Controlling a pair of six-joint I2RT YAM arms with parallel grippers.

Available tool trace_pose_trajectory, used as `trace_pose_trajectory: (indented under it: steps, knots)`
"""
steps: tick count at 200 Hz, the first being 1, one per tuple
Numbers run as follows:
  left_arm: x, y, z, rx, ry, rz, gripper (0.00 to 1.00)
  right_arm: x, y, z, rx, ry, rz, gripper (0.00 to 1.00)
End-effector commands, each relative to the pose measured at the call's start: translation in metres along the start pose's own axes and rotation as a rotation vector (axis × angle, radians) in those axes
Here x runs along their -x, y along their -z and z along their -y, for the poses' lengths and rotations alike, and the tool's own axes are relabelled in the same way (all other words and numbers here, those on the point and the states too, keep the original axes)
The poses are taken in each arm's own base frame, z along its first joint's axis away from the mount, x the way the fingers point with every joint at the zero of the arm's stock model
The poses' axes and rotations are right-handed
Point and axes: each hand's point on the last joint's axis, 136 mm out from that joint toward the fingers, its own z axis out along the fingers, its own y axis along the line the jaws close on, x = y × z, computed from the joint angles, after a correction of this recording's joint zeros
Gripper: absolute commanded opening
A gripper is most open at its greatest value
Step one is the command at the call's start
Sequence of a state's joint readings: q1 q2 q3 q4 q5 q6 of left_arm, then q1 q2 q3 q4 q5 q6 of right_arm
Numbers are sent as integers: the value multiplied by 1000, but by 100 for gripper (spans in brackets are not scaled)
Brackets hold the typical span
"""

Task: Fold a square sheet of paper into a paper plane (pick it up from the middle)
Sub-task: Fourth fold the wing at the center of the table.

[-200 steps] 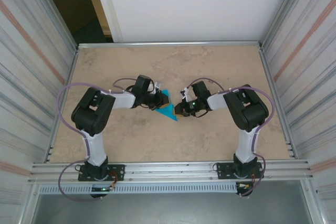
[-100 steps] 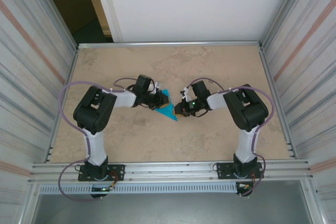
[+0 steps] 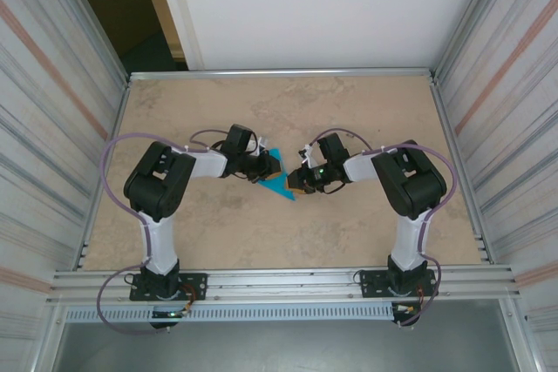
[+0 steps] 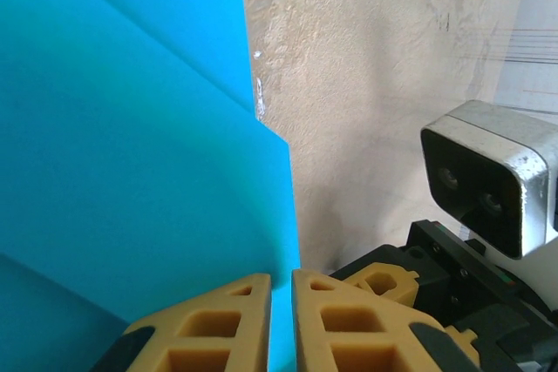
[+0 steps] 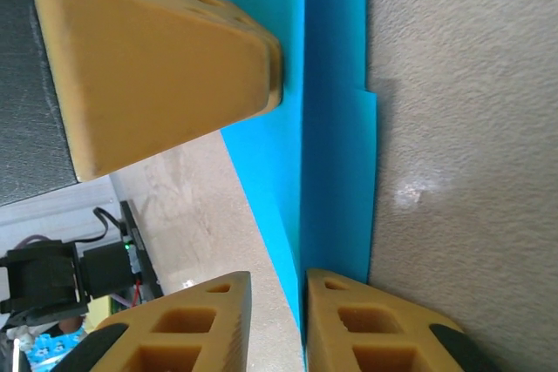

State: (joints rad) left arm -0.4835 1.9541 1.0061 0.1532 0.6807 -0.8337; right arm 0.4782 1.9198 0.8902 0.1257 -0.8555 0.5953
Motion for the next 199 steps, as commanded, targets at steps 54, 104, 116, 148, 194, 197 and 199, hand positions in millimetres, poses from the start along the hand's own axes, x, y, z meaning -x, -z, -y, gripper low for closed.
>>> trace_pose_trajectory:
  steps: [54,104,116,148,194,197,199]
  knots:
    - [4,-1,1,-5,-20,-9,16,5,30,-17,-63,0,99,34]
    - [4,-2,3,-11,-25,-14,16,8,35,-28,-73,64,119,25]
    - [4,-3,2,-10,-23,-15,16,6,29,-28,-82,73,98,21]
    - [5,-3,2,-10,-23,-16,16,2,12,-28,-94,85,53,14]
    - [6,-5,2,-8,-17,-26,16,-1,-3,-22,-136,92,23,12]
    - [5,-5,1,-7,-15,-27,16,-1,-3,-21,-138,90,21,12]
    - [6,-5,2,-7,-16,-27,16,-1,-3,-20,-139,89,20,12]
